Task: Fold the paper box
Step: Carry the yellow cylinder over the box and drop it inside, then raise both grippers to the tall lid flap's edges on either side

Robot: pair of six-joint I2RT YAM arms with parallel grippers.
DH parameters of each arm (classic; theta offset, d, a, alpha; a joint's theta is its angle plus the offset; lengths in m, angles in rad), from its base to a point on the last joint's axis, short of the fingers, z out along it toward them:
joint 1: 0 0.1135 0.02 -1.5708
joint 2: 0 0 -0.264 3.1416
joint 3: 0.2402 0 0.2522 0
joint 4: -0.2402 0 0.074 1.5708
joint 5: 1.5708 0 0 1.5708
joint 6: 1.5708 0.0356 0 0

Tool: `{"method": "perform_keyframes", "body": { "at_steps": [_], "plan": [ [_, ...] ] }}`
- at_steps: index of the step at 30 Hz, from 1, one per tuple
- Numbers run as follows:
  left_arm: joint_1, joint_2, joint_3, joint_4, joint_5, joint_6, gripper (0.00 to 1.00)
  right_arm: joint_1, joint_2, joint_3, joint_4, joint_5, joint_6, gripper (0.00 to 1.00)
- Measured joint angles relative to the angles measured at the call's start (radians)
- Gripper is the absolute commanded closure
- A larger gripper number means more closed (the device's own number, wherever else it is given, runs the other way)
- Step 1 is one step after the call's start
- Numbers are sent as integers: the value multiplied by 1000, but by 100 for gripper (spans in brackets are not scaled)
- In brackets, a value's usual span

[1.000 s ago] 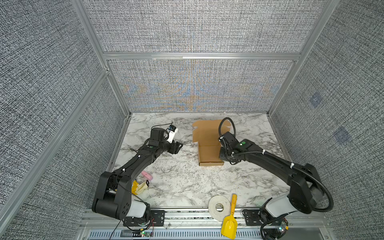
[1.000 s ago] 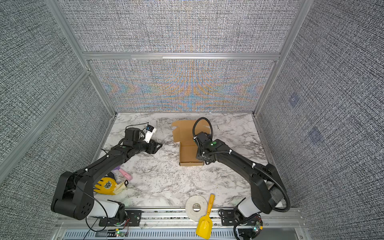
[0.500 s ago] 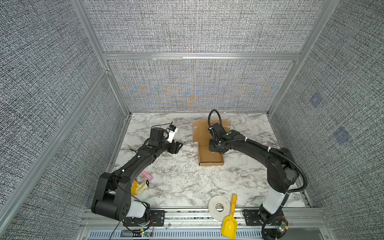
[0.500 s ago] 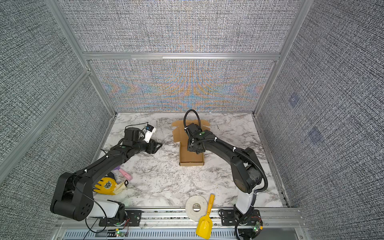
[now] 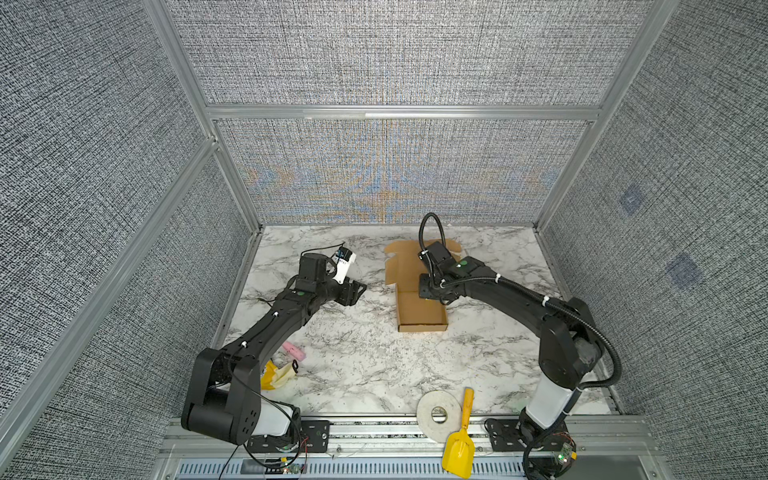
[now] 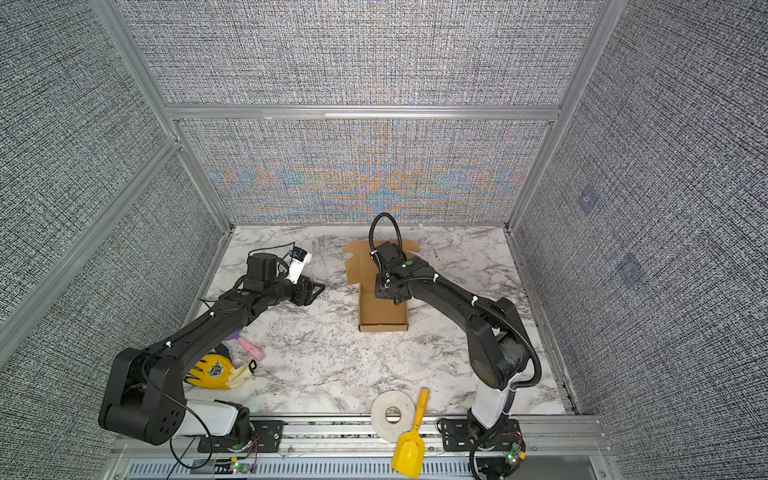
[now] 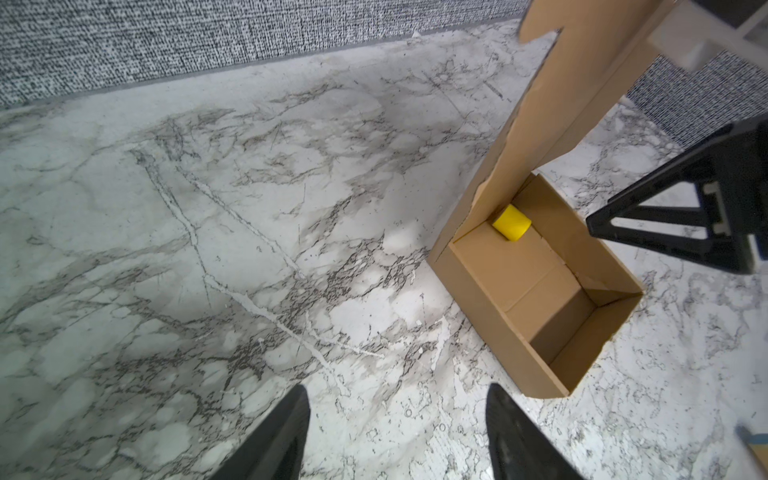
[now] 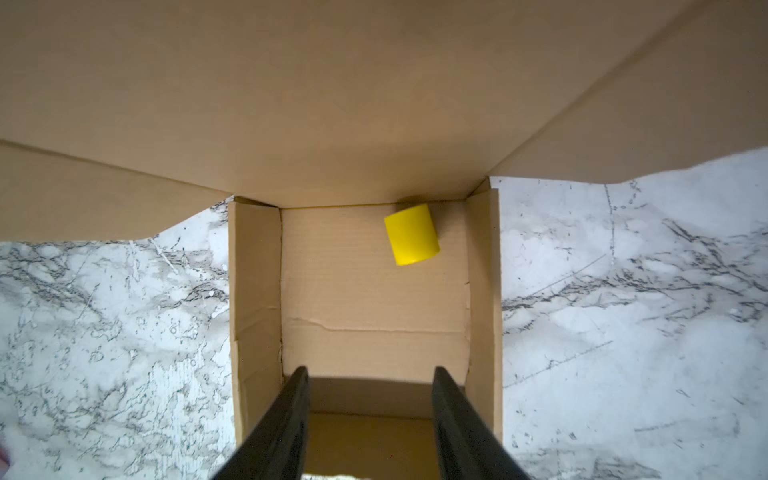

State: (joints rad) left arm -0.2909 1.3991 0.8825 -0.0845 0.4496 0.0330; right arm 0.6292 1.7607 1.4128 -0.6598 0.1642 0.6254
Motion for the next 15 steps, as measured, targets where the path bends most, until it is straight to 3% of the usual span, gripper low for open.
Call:
{"method": "perform_keyframes", "body": {
  "at_steps": [10, 15],
  "plan": [
    [-2, 42, 115, -18, 101, -18, 34, -69, -227, -153, -5, 41, -33, 40],
    [-2, 64, 233, -54, 99, -37, 37, -171, -315, -153, -2, 61, -159, 20]
  ]
}}
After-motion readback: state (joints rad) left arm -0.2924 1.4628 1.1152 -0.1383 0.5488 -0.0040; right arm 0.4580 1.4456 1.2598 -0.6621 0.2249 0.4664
